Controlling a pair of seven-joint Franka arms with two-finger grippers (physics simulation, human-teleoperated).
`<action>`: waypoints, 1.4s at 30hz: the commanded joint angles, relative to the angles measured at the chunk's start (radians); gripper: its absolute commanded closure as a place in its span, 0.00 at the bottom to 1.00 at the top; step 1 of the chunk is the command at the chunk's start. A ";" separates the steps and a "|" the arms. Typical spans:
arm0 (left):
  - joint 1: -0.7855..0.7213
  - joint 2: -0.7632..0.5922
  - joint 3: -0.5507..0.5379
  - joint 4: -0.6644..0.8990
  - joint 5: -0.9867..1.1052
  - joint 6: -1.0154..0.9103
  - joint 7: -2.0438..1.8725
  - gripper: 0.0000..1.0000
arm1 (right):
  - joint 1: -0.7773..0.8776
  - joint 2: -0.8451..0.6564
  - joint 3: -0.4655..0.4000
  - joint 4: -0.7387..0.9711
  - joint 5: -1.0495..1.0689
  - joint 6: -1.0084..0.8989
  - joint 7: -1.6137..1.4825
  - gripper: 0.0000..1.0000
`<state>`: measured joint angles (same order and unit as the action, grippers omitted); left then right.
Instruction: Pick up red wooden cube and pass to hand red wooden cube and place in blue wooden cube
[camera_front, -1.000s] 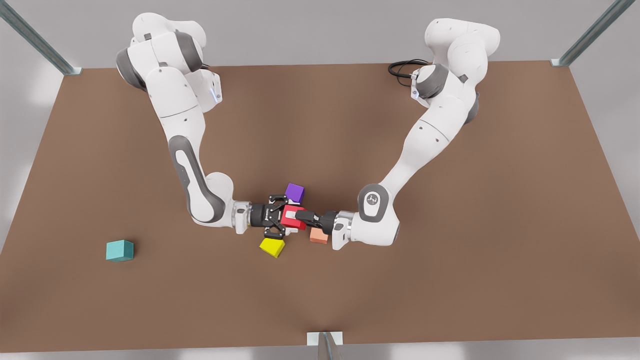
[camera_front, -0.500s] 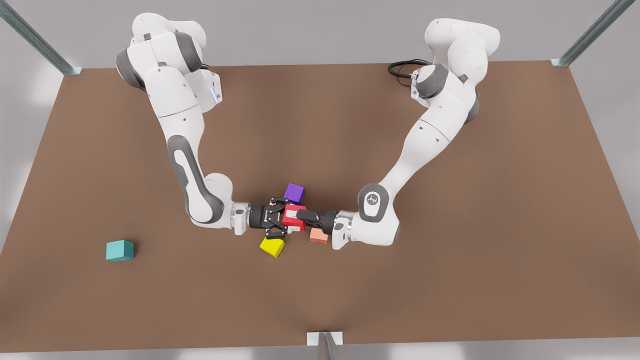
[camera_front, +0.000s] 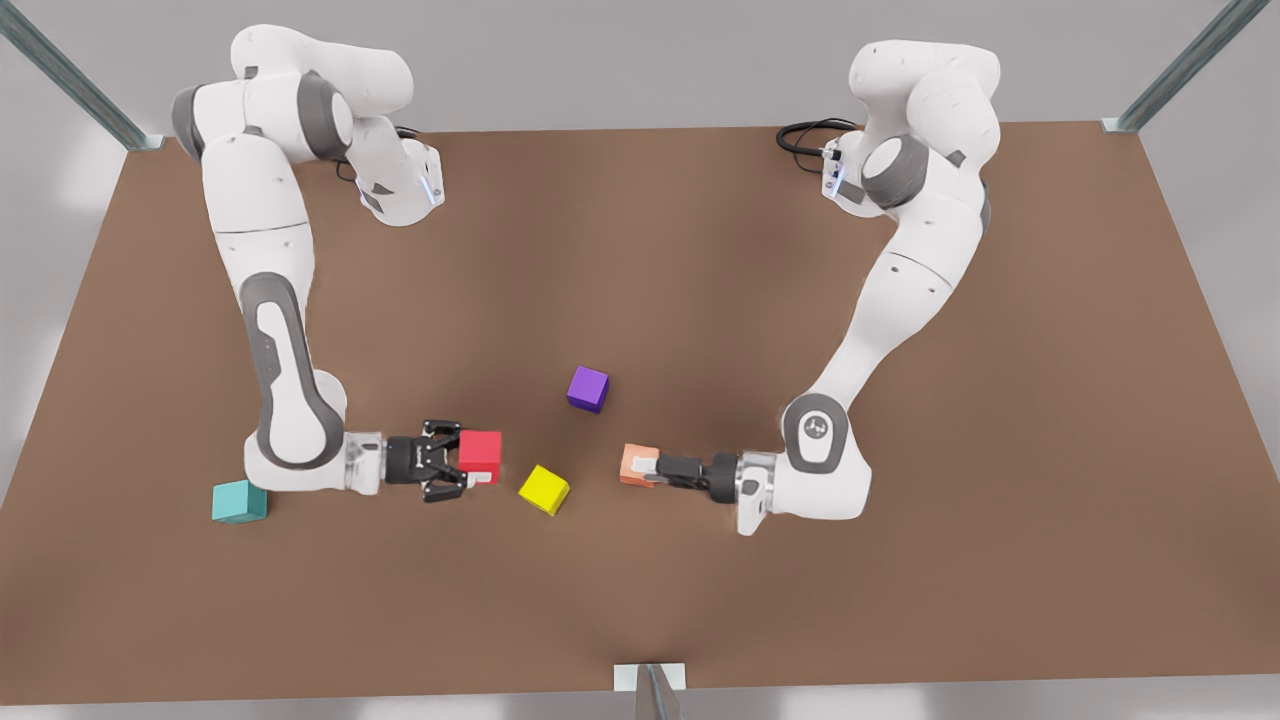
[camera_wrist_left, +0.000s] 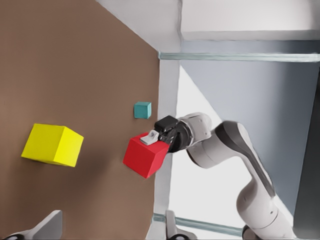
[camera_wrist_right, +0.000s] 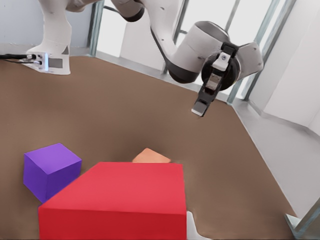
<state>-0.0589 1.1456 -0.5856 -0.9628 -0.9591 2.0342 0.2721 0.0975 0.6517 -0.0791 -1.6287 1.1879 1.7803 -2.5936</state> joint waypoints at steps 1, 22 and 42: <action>0.089 -0.039 0.027 0.001 0.121 -0.285 -0.011 0.00 | -0.021 -0.070 -0.065 0.007 -0.453 -0.119 0.202 0.48; -0.088 -0.808 0.486 -0.318 1.091 -0.552 -0.106 0.00 | -0.122 -0.024 -0.200 0.027 -0.927 0.603 0.026 0.44; -0.048 -0.807 0.487 -0.294 1.080 -0.568 -0.106 0.00 | -0.168 0.077 -0.192 0.024 -0.878 0.613 0.026 0.00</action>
<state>-0.1077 0.3403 -0.0980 -1.2568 0.1210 1.4688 0.1766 -0.0714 0.7300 -0.2717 -1.6041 0.3070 2.3973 -2.5456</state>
